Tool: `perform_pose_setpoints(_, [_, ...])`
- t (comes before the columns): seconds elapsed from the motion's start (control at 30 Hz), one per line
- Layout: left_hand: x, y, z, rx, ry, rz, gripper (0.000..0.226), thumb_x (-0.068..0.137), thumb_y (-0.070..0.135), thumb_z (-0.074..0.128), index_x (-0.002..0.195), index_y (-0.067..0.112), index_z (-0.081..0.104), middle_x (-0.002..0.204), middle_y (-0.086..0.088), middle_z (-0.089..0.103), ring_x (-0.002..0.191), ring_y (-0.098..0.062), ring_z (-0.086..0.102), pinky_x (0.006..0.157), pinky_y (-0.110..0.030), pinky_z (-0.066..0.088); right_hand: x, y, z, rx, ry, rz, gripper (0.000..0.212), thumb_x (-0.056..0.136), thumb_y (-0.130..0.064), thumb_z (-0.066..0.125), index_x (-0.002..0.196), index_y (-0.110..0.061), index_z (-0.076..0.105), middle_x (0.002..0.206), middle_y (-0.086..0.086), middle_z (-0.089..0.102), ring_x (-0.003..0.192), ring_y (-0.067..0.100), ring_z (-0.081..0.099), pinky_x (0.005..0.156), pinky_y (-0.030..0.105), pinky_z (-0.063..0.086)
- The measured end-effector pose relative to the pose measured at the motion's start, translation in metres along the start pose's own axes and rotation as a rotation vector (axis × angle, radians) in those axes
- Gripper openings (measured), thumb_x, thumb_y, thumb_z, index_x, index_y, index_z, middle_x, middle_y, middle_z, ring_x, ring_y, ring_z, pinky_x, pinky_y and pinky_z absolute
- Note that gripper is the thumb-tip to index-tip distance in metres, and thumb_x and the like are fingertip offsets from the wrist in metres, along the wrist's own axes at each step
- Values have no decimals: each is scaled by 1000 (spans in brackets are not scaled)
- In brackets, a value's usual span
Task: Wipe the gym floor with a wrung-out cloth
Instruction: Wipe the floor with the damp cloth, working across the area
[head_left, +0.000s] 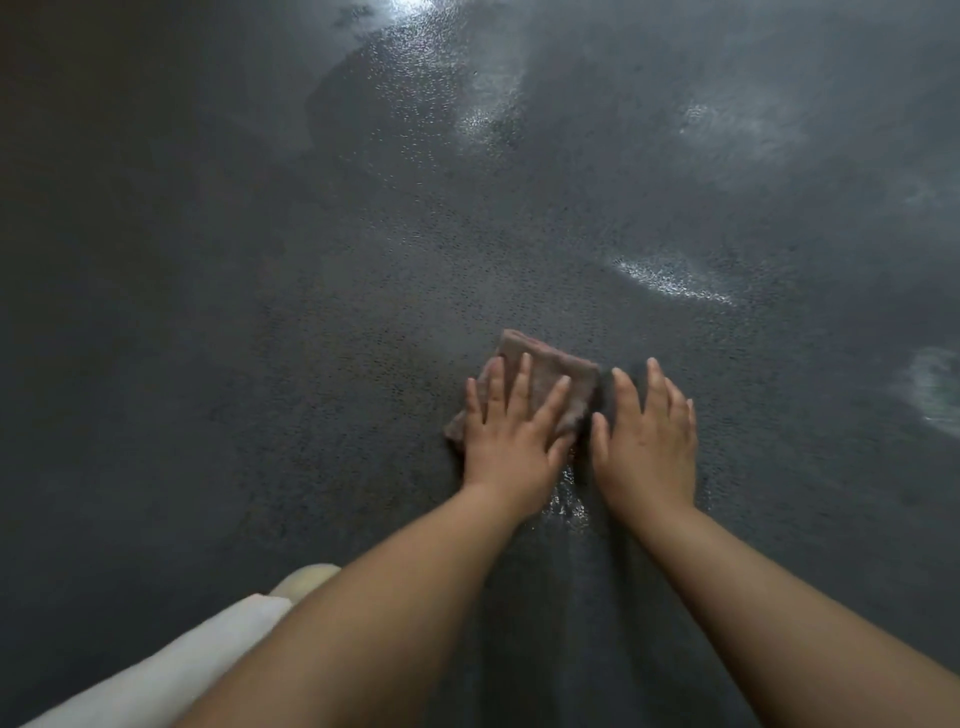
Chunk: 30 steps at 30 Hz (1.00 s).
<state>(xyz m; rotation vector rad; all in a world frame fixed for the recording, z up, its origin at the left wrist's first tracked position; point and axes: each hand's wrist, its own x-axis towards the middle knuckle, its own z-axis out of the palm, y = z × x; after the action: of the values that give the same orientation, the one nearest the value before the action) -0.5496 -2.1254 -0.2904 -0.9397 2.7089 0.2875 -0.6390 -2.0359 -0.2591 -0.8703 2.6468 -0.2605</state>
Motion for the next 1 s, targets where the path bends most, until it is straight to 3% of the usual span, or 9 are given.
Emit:
perform_pose_setpoints(0.03, [-1,2,-2,47,2,69,60,88,54,20,146,39,23,157,-14,11,144,-40,8,111,-50,-12,-2,-3,2,8,6,7,54,91,-24,56,140,-8,42,153,22,23,138,41,24,115,49,11])
perform_pose_setpoints(0.1, [7,-13,-6,97,-82,166,60,94,55,22,149,40,3,158,-9,-14,143,-33,-16,110,-49,-19,-9,-8,7,7,10,-1,52,89,-22,59,137,-6,46,150,25,28,135,43,29,113,51,16])
perform_pose_setpoints(0.17, [20,-38,-14,122,-113,130,63,97,54,22,149,37,-9,155,-5,-25,142,-28,-24,111,-48,-18,-18,-15,13,3,20,-29,51,88,-21,61,134,-5,49,148,26,30,133,44,32,112,53,20])
perform_pose_setpoints(0.43, [-8,-172,-15,-202,64,-809,64,97,54,25,152,30,3,159,-9,-7,145,-32,-7,115,-51,-2,-52,-20,17,-117,-173,-9,57,98,-40,36,150,-27,19,158,11,0,143,30,7,116,45,2])
perform_pose_setpoints(0.5, [-21,-179,-8,-260,114,-994,63,97,53,28,152,29,8,159,-10,-4,145,-32,-5,115,-51,-1,-61,-19,19,-118,-192,36,58,95,-40,43,149,-28,25,158,13,7,142,33,13,115,49,6])
perform_pose_setpoints(0.63, [-20,-150,-12,-403,100,-1167,58,99,43,30,151,30,8,159,-11,-7,145,-33,-8,115,-52,-3,-81,-14,32,-116,-115,89,61,70,-32,78,126,-16,60,132,23,51,114,43,52,94,60,40])
perform_pose_setpoints(0.7, [-25,-119,-11,-380,52,-1098,60,99,42,30,152,29,4,158,-13,-9,144,-34,-9,114,-53,-3,-93,-12,32,-102,-145,114,63,72,-35,77,129,-17,58,133,22,51,117,42,51,95,59,41])
perform_pose_setpoints(0.83, [-55,-40,6,-179,-48,-596,67,98,47,30,149,31,-10,156,-15,-19,143,-38,-14,113,-55,-7,-102,0,33,-125,-217,51,62,97,-42,38,151,-29,14,158,10,7,144,30,10,115,47,11])
perform_pose_setpoints(1.0, [-75,-5,15,40,-171,35,63,87,61,2,144,40,-15,153,-12,-27,138,-34,-30,106,-51,-23,-102,2,26,-127,-257,44,62,97,-48,33,151,-32,9,159,5,-3,145,26,2,116,44,7])
